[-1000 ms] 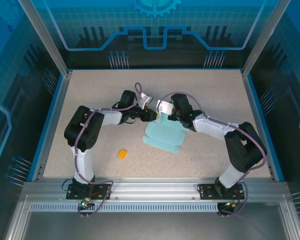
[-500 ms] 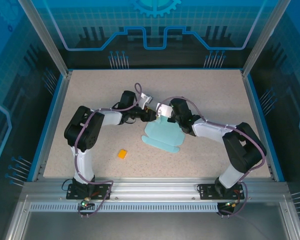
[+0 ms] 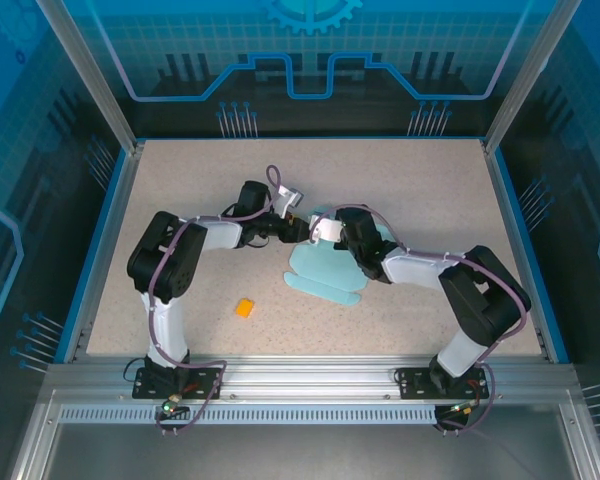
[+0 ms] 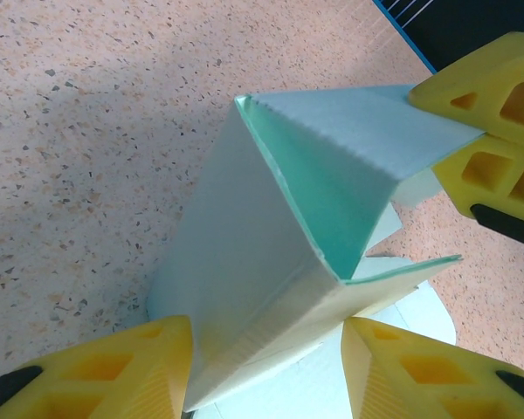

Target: Fold the paper box

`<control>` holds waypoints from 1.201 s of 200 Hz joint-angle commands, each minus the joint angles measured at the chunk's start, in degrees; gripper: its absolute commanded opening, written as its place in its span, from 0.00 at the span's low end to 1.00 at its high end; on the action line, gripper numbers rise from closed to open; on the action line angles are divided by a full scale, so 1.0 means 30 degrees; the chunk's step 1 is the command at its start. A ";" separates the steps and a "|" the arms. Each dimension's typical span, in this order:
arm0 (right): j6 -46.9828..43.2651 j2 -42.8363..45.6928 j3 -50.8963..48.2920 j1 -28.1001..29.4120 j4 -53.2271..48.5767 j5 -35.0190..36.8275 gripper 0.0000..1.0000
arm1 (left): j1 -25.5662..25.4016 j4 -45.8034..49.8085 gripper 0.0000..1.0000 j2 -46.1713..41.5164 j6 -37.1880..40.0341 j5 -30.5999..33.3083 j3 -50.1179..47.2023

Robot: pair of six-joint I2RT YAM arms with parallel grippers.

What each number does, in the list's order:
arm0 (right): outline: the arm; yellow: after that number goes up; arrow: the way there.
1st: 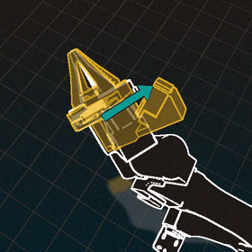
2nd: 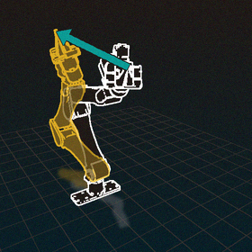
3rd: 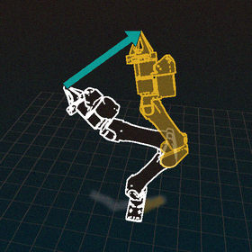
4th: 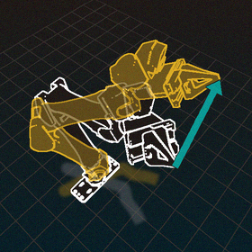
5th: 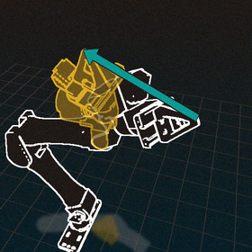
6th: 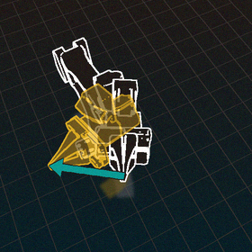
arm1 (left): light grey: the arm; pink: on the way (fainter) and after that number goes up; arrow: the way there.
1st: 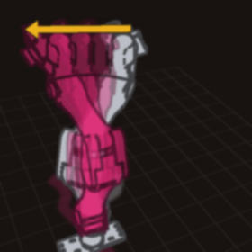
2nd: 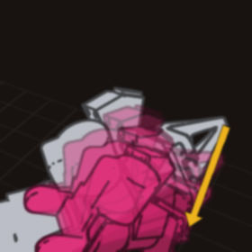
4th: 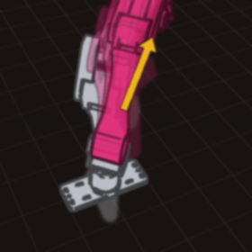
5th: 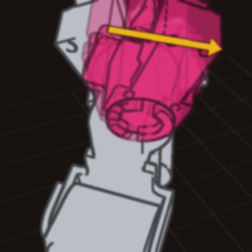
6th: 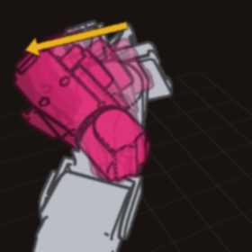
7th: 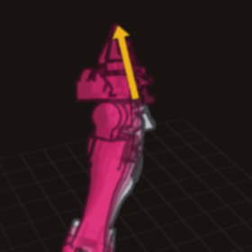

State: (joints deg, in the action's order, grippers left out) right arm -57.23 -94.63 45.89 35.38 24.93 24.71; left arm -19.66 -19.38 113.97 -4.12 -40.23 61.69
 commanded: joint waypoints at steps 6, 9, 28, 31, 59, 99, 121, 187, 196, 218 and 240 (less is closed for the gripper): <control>-0.0667 -0.0754 -0.0772 0.0655 0.0726 -0.0024 0.00 | 0.0050 -0.0099 0.50 0.0165 -0.0049 0.0342 0.0617; -0.0654 -0.0769 -0.0791 0.0666 0.0741 -0.0006 0.00 | 0.0064 -0.0162 0.50 0.0181 -0.0079 0.0343 0.0596; -0.0556 -0.0946 -0.0826 0.0711 0.0818 0.0026 0.00 | -0.0020 -0.0209 0.50 0.0212 -0.0119 0.0394 0.0589; -0.0545 -0.0947 -0.0842 0.0717 0.0808 0.0018 0.00 | -0.0018 -0.0216 0.50 0.0212 -0.0095 0.0437 0.0589; -0.0236 -0.0680 -0.0909 0.0777 0.0708 -0.0168 0.00 | -0.0180 -0.0191 0.51 0.0161 -0.0106 0.1127 0.0531; 0.0490 0.0059 -0.0759 0.0777 -0.0140 -0.0685 0.00 | -0.0474 -0.0453 0.60 -0.0110 -0.0278 0.2245 0.0263; 0.0701 0.0283 -0.0625 0.0747 -0.0530 -0.0832 0.00 | -0.0688 -0.0316 0.60 -0.0008 -0.0512 0.2877 0.0488; 0.1270 0.0576 -0.0277 0.0601 -0.1341 -0.1277 0.00 | -0.0928 -0.0857 0.58 -0.0267 -0.1579 0.4713 0.0442; 0.1338 0.0525 -0.0209 0.0565 -0.1446 -0.1293 0.00 | -0.0954 -0.0907 0.57 -0.0330 -0.1654 0.4914 0.0442; 0.1416 0.0489 -0.0122 0.0500 -0.1568 -0.1351 0.00 | -0.0963 -0.0867 0.53 -0.0403 -0.1684 0.5254 0.0442; 0.1523 0.0492 -0.0021 0.0458 -0.1743 -0.1352 0.00 | -0.0998 -0.0774 0.49 -0.0399 -0.1677 0.5459 0.0442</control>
State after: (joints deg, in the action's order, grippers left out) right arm -54.57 -93.73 45.23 36.05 24.01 24.47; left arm -22.79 -20.93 113.95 -8.08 -28.56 61.78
